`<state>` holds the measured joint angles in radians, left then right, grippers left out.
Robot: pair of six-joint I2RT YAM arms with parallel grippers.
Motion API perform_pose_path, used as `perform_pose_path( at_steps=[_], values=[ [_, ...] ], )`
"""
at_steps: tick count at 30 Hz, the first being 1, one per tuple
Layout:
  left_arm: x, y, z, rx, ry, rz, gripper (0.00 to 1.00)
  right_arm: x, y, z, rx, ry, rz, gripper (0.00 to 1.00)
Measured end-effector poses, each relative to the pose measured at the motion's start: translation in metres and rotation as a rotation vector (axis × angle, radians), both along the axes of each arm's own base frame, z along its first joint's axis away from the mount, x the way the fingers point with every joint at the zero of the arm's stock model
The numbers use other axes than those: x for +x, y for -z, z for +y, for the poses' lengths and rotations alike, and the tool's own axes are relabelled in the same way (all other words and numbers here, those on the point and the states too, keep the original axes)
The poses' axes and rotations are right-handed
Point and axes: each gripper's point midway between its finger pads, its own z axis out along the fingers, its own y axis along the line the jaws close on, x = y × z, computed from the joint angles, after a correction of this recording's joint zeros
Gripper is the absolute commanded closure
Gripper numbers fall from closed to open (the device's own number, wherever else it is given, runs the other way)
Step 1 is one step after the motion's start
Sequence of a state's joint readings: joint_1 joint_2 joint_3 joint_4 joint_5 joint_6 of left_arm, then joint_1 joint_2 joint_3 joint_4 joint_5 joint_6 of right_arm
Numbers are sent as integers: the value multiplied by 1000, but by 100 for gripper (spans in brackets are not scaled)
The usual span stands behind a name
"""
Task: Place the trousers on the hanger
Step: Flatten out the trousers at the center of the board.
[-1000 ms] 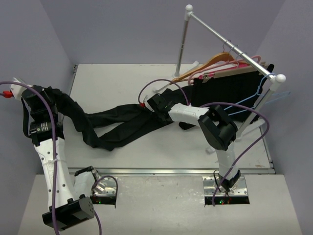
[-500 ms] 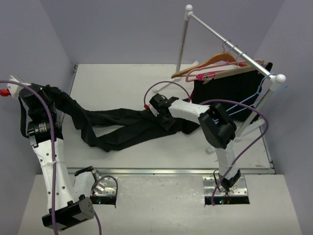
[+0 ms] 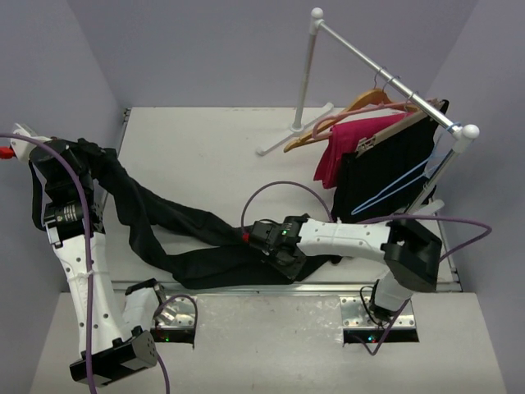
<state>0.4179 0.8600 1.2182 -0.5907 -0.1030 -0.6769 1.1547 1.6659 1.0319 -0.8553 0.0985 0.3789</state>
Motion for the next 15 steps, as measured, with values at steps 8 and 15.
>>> perform_pose_path(
  at_steps=[8, 15],
  values=[
    [1, 0, -3, 4, 19, 0, 98, 37, -64, 3, 58, 51, -231, 65],
    [1, -1, -4, 15, 28, 3, 97, 44, -71, 30, 163, -9, -247, 50]
  ],
)
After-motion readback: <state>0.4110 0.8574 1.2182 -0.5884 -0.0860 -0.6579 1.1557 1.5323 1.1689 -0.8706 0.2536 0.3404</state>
